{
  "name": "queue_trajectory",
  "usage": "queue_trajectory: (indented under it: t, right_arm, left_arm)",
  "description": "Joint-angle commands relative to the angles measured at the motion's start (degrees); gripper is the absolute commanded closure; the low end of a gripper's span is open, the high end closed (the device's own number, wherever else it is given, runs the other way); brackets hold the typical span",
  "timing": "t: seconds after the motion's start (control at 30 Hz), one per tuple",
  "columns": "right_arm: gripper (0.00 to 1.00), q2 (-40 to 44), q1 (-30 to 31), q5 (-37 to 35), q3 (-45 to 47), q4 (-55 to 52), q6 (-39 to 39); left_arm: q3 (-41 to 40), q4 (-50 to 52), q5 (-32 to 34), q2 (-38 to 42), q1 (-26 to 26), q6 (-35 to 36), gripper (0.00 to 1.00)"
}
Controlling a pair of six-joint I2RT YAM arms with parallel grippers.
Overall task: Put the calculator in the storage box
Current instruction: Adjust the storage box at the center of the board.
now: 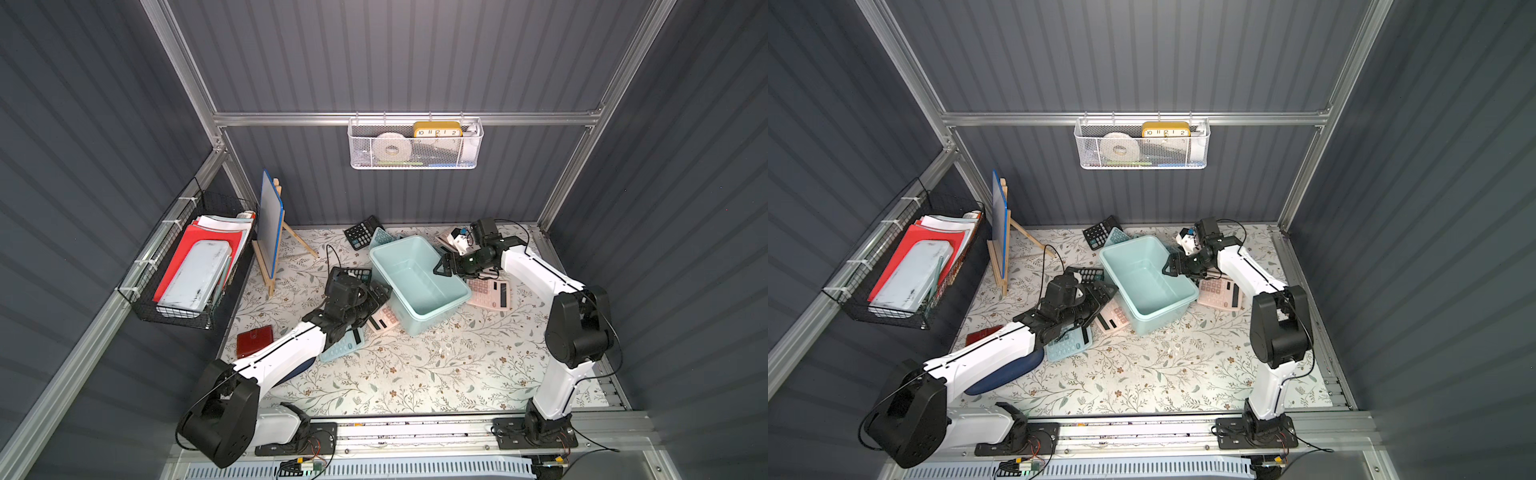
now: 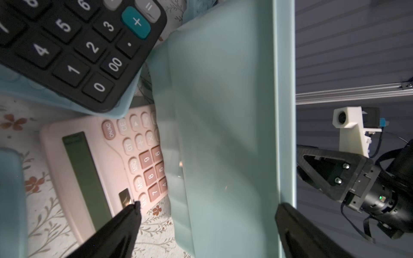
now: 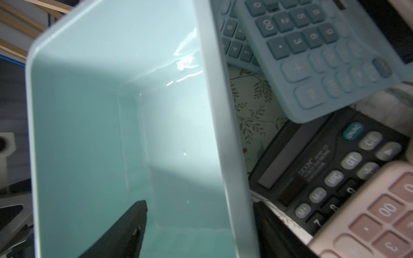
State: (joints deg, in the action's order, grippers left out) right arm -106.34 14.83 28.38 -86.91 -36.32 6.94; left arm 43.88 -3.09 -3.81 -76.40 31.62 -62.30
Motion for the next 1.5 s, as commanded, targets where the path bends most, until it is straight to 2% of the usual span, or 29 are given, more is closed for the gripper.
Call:
queue_trajectory:
  t: [0.0, 0.17, 0.5, 0.8, 1.3, 1.47]
  right_arm:
    - [0.29, -0.4, 2.8, 0.4, -1.3, -2.9, -0.4]
    - [0.41, 0.6, 2.9, -1.3, -1.9, -3.7, 0.9]
    - [0.82, 7.8, 2.9, -4.3, 4.7, -1.2, 7.3]
    - [1.00, 18.0, 2.9, -5.0, 13.1, -3.6, 10.3]
    - [1.00, 36.1, 2.9, -12.0, 24.0, -15.7, 16.4]
    - [1.00, 42.4, 3.0, -18.1, 26.6, -18.8, 21.1]
  left_arm:
    - [3.1, 1.7, -0.1, -0.9, 0.5, 2.9, 0.01]
    - [3.7, 3.3, 0.2, 0.2, 0.5, 3.8, 0.01]
    - [5.1, 15.3, 6.0, 6.8, 0.5, 7.7, 0.01]
    - [1.4, 22.5, 10.4, 15.2, 0.5, 7.3, 0.01]
    - [-2.9, 27.0, 10.8, 17.9, 0.5, 5.5, 0.01]
    - [-2.6, 28.9, 10.2, 16.5, 0.5, 5.6, 0.01]
